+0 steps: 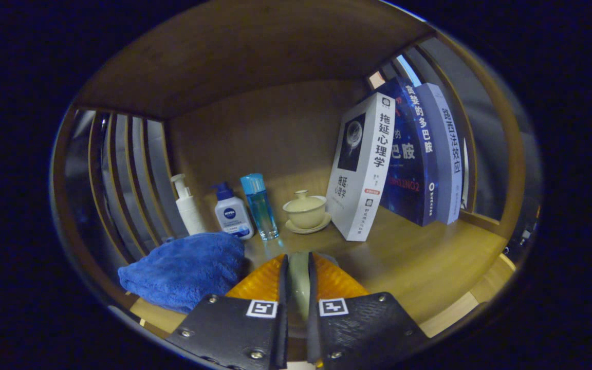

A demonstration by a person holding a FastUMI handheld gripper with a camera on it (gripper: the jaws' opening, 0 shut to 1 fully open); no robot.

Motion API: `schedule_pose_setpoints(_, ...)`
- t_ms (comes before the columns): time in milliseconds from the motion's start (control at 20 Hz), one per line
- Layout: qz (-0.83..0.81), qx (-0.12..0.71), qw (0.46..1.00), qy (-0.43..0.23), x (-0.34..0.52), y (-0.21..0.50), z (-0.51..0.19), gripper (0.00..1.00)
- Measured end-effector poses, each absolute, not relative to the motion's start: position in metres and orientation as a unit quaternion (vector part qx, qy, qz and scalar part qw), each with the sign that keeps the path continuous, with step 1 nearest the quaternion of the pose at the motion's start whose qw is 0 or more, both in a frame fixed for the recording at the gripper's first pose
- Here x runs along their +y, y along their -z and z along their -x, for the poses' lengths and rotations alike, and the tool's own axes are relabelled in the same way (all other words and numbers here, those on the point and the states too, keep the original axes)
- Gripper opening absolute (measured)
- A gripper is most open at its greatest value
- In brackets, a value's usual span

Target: Pull open the drawer, take out the items inside it, and place them on the countertop above the cabinet.

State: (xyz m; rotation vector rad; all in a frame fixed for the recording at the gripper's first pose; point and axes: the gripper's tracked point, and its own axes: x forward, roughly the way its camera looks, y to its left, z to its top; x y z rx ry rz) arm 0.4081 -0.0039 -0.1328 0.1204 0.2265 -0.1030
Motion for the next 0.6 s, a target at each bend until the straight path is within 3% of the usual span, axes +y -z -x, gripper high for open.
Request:
schedule_pose_setpoints(150,-0.06,0.122,0.989,0.05,-0.004,0.14,-0.398,0.29)
schedule_pose_setpoints(550,-0.035,0.109,0.99,0.08,-0.007,0.107,-0.33,0.99)
schedule_pose_setpoints(600,-0.038,0.106,0.991,0.076,-0.002,0.1,-0.319,0.99)
